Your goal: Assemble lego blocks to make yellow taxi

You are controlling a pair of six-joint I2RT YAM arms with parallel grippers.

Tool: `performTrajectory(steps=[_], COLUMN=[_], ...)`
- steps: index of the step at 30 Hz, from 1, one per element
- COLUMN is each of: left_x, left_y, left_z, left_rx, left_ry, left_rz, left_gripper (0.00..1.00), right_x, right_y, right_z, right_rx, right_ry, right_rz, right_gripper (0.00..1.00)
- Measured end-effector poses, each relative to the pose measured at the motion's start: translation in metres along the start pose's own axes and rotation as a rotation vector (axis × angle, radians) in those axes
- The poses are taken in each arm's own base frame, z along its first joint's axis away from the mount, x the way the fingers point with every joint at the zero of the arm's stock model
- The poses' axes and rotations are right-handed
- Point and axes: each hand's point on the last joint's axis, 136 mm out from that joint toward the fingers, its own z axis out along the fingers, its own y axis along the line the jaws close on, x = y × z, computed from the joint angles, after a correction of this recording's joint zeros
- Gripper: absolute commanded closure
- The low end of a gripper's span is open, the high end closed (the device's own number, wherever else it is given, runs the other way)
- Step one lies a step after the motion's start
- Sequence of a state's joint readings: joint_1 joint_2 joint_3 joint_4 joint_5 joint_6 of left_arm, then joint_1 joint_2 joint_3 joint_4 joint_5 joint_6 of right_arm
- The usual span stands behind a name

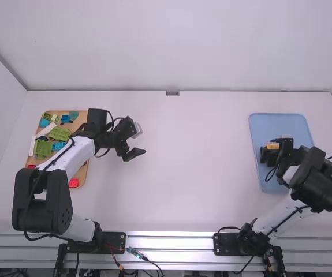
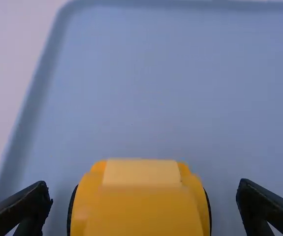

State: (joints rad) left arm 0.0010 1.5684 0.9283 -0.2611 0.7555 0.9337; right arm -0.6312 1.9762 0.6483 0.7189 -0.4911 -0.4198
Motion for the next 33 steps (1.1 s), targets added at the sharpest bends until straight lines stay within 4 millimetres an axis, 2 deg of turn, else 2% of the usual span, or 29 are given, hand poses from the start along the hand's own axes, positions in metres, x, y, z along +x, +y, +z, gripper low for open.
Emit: performTrajectory(steps=[2,4,8,9,11,15,20,23,25,27,33], left_x=[-0.002,-0.004,-0.003,-0.002,-0.003,-0.008,-0.012,-0.022,-0.031,-0.046,-0.060], left_y=[0.003,0.014,0.038,0.049,0.059,0.086,0.107,0.117,0.119,0.119,0.113], left_z=[0.000,0.000,-0.003,-0.006,-0.009,-0.022,-0.040,-0.063,-0.074,-0.092,-0.112], left_rx=[-0.013,-0.061,-0.175,-0.228,-0.274,-0.407,-0.563,-0.669,-0.702,-0.743,-0.777], left_ry=[-0.004,-0.004,0.011,0.017,0.021,0.025,0.011,-0.024,-0.052,-0.092,-0.130], left_rz=[-0.006,-0.038,-0.157,-0.222,-0.283,-0.426,-0.531,-0.562,-0.561,-0.552,-0.549], left_gripper=[0.01,0.01,0.01,0.01,0.01,0.01,0.01,0.01,0.01,0.01,0.01], right_x=[0.001,-0.003,-0.034,-0.049,-0.064,-0.097,-0.118,-0.133,-0.139,-0.153,-0.183], right_y=[0.002,0.007,0.012,0.018,0.030,0.076,0.114,0.140,0.152,0.173,0.221], right_z=[-0.003,-0.013,-0.034,-0.041,-0.048,-0.056,-0.056,-0.053,-0.052,-0.052,-0.058], right_rx=[-0.005,-0.011,-0.005,-0.011,-0.029,-0.104,-0.148,-0.164,-0.175,-0.201,-0.265], right_ry=[0.010,0.026,-0.013,-0.032,-0.051,-0.071,-0.046,-0.025,-0.022,-0.035,-0.096], right_rz=[0.025,0.064,0.073,0.063,0.042,0.009,-0.020,-0.066,-0.087,-0.125,-0.203], right_gripper=[0.01,0.01,0.01,0.01,0.01,0.01,0.01,0.01,0.01,0.01,0.01])
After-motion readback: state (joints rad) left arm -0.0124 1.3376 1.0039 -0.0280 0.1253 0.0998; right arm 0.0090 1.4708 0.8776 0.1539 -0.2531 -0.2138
